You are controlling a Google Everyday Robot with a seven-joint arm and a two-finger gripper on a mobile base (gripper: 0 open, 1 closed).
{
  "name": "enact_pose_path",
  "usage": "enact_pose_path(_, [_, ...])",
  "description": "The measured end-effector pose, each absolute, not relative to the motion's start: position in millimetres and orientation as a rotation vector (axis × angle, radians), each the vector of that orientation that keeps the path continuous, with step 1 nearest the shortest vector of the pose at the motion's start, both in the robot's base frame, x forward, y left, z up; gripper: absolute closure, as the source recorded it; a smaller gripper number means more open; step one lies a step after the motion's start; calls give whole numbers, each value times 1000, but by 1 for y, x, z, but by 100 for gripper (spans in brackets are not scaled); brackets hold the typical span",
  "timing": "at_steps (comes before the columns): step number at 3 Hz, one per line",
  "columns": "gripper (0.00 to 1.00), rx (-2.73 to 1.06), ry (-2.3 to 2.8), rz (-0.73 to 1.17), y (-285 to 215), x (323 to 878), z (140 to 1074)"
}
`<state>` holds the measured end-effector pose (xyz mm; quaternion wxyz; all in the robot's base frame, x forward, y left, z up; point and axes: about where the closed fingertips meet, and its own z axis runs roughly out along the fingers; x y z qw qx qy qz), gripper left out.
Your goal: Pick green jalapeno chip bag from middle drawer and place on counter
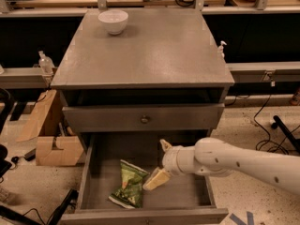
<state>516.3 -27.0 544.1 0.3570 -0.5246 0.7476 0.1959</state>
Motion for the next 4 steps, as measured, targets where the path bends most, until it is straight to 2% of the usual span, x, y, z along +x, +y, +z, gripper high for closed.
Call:
enact_pose_path(2, [0, -1335, 1947, 579, 41, 519, 448])
enact_pose_path(3, [17, -1343, 1962, 597, 62, 520, 415])
enact_pose_path(4, [40, -1353, 1969, 609, 76, 520, 396])
